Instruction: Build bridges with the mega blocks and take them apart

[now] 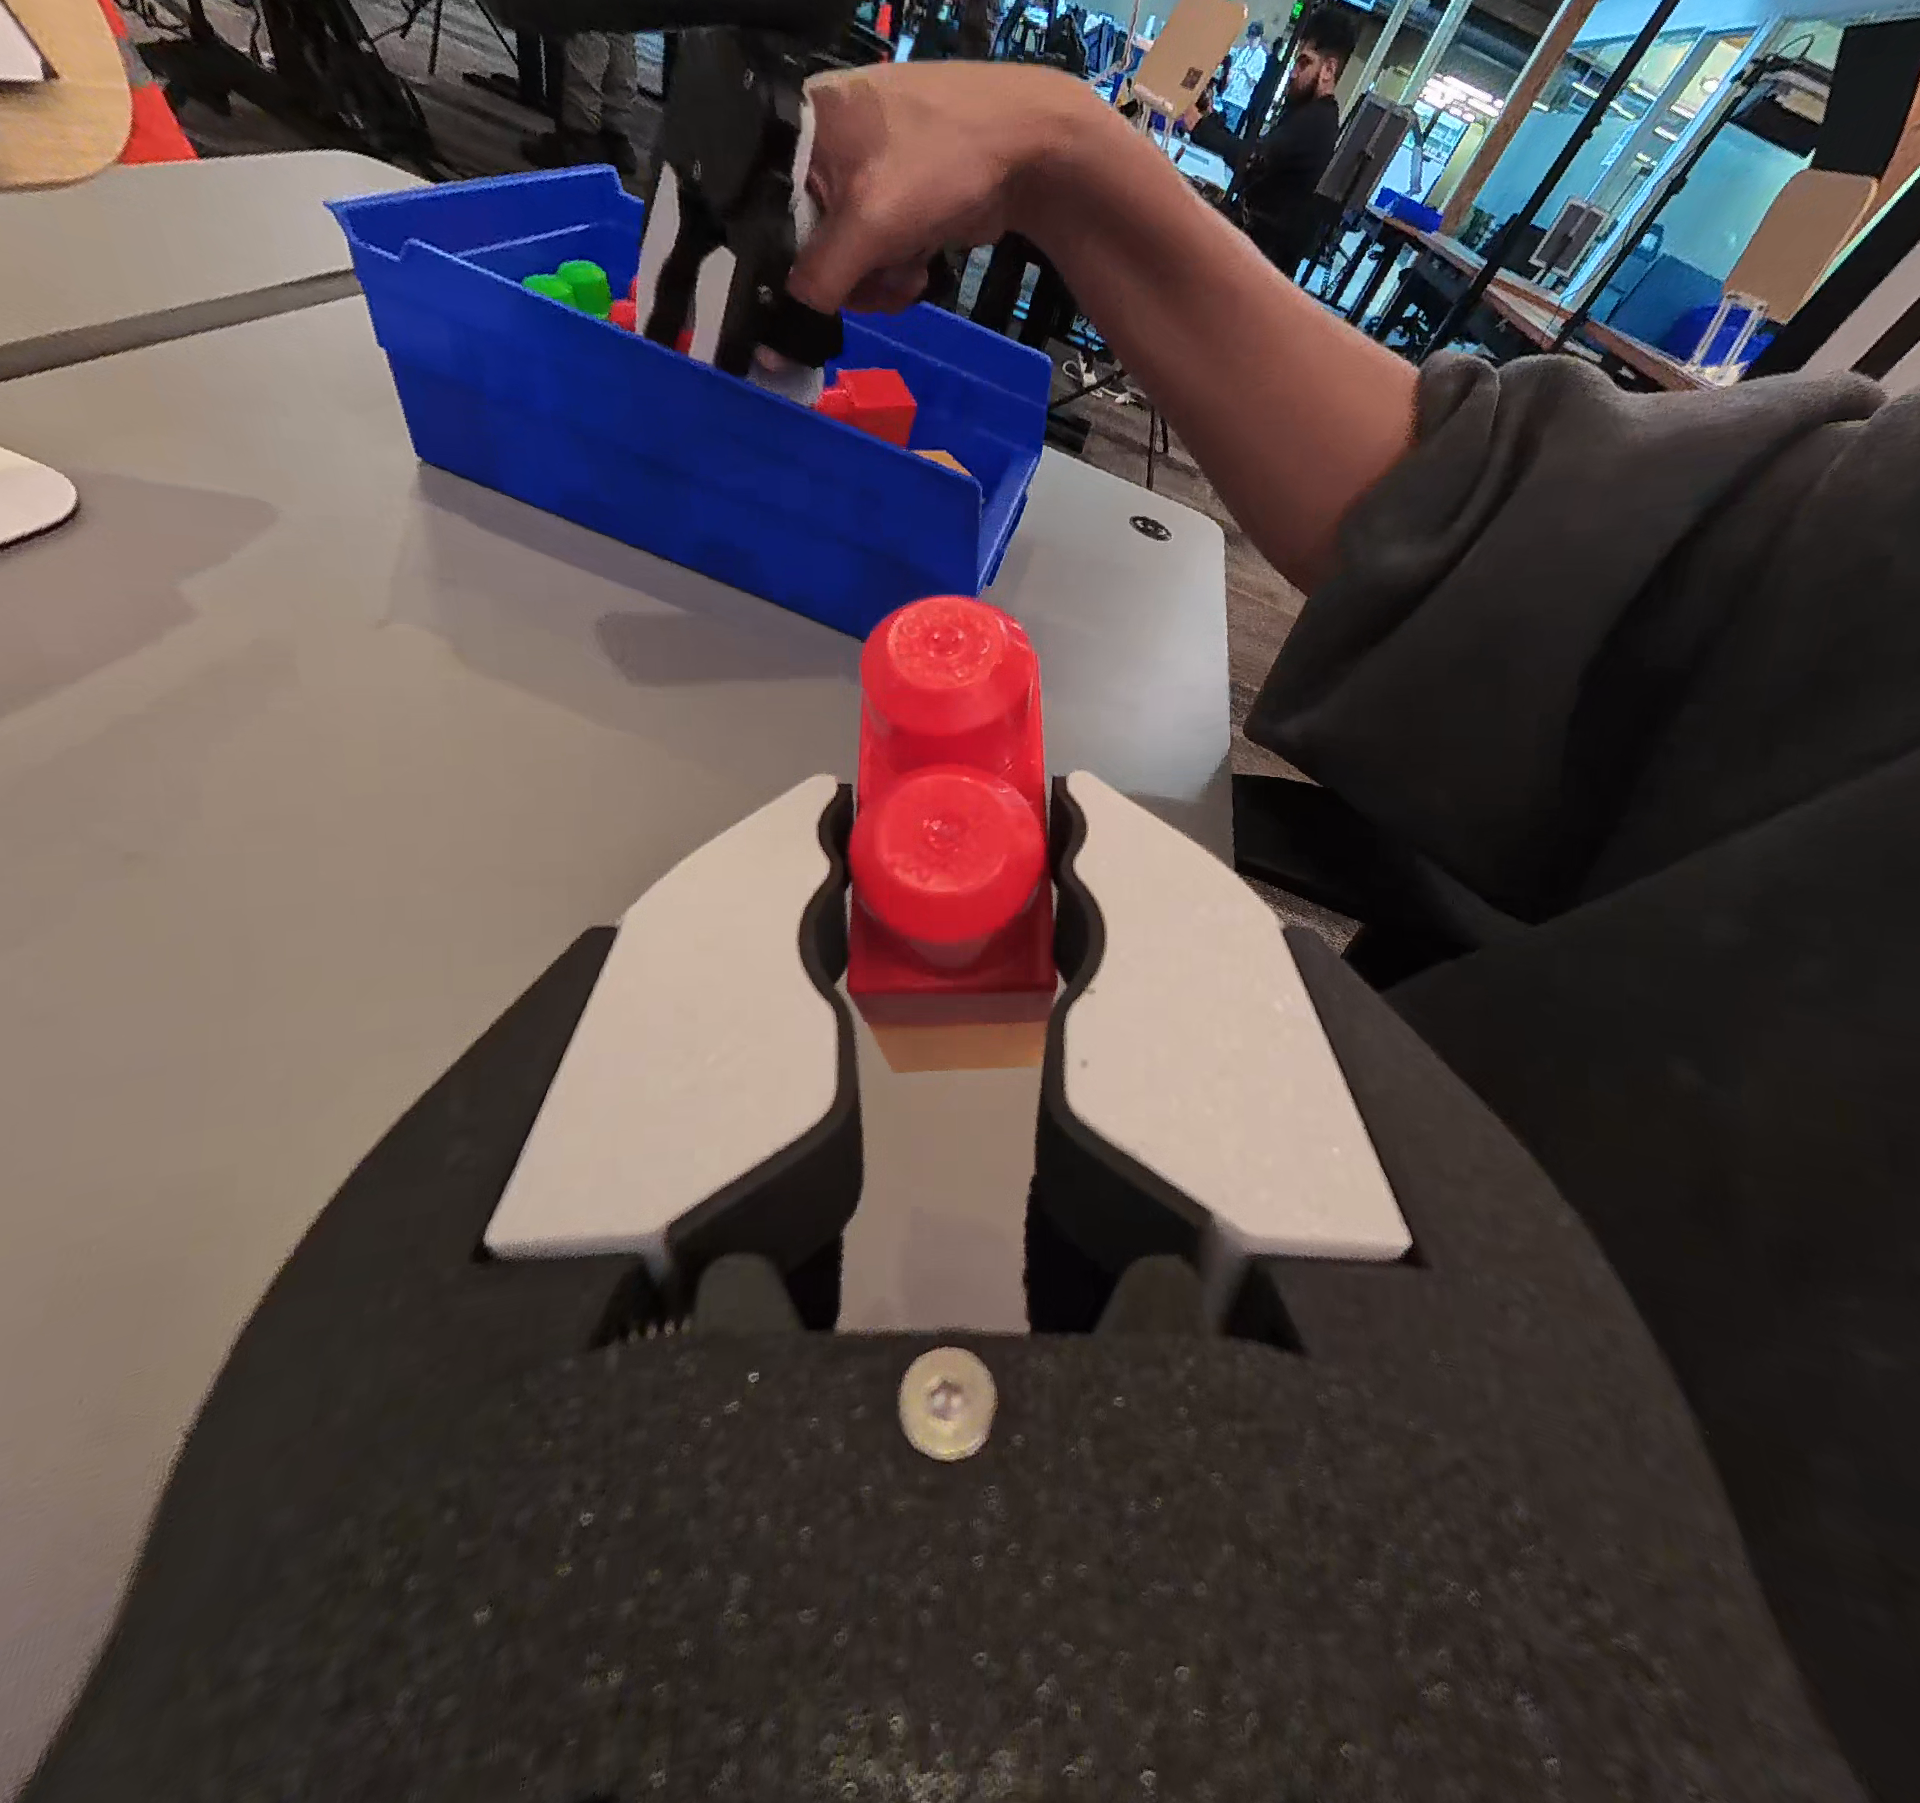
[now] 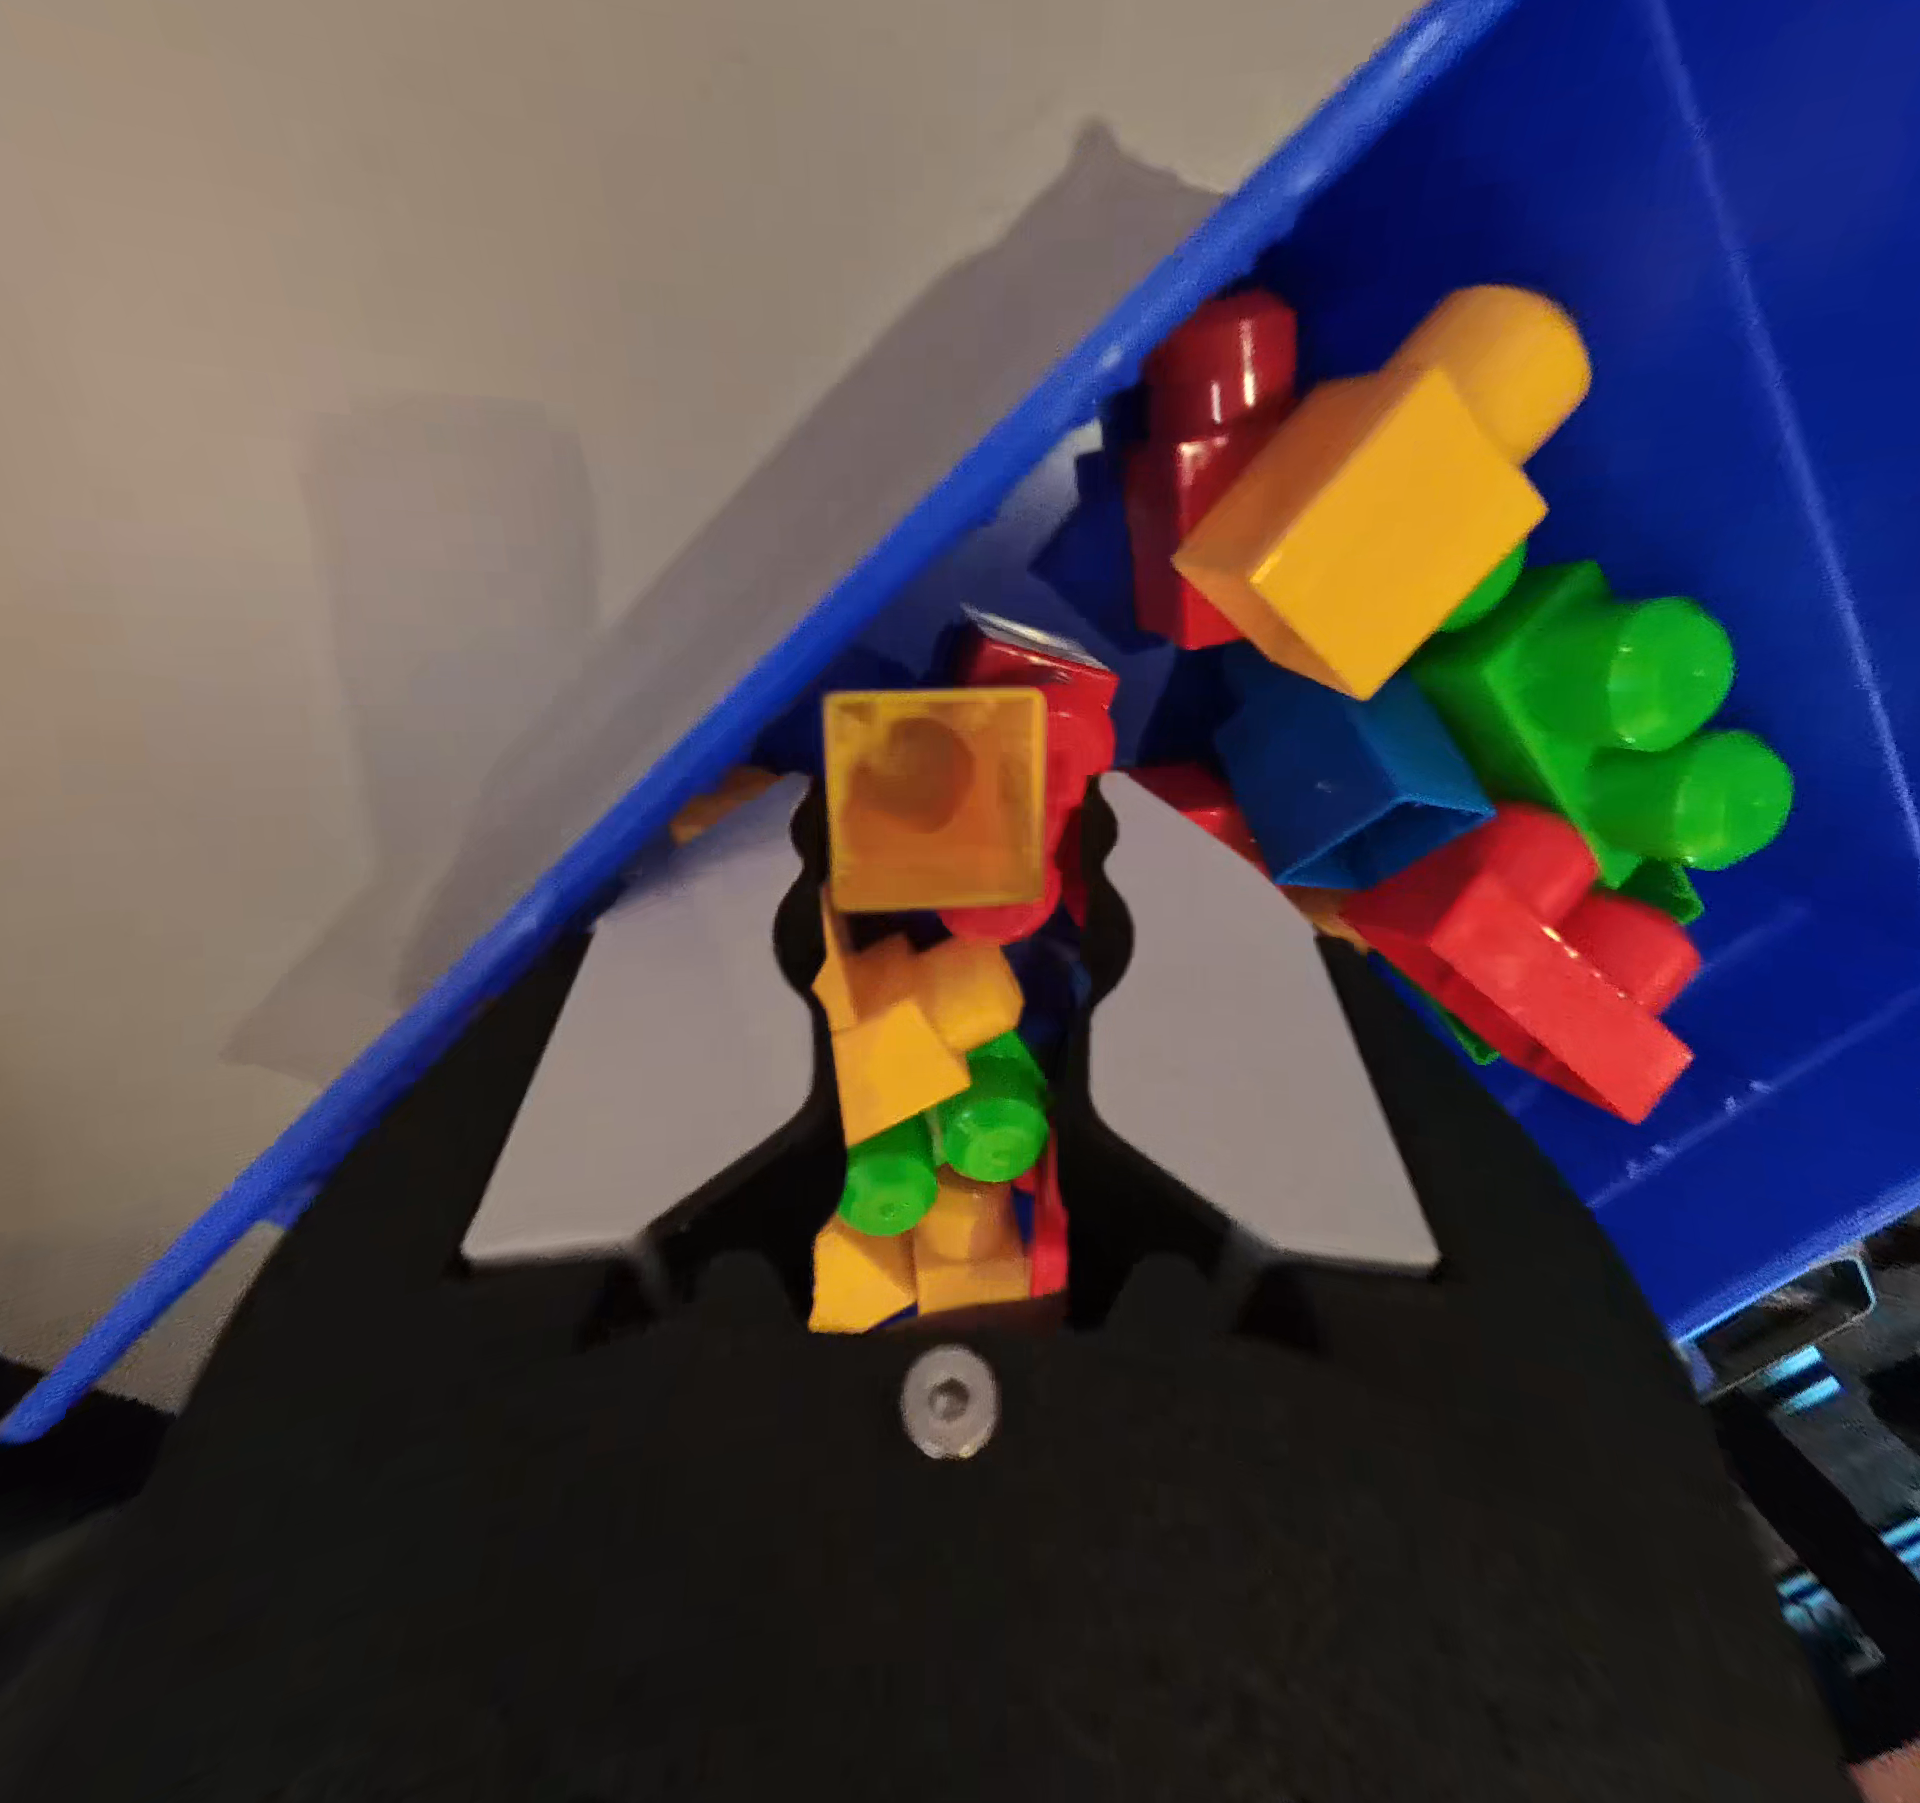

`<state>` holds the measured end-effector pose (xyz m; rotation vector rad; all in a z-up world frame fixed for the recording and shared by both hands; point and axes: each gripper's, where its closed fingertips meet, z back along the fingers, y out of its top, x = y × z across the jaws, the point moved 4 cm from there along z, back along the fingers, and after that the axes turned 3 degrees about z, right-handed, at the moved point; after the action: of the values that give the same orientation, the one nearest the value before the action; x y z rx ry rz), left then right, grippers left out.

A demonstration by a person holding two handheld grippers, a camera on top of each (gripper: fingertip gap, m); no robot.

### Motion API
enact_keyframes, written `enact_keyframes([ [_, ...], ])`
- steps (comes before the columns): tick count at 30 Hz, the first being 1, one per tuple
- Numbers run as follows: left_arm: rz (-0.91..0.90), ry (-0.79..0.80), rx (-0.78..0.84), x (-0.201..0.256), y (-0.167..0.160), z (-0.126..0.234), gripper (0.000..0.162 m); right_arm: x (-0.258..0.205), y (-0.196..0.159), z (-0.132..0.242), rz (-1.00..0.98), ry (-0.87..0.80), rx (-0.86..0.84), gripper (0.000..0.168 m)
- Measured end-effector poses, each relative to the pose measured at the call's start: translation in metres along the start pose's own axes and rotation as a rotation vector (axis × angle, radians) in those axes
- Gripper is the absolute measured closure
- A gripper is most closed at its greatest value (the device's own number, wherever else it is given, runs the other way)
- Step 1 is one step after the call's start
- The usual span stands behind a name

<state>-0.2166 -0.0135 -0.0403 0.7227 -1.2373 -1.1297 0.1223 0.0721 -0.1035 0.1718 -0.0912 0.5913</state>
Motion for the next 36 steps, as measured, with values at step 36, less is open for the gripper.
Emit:
enact_keyframes([
  [36,0.193,-0.293,-0.023,0.011,-0.011,-0.001,0.128,-0.317,0.040,0.059,-0.092,0.801,1.213,0.132],
])
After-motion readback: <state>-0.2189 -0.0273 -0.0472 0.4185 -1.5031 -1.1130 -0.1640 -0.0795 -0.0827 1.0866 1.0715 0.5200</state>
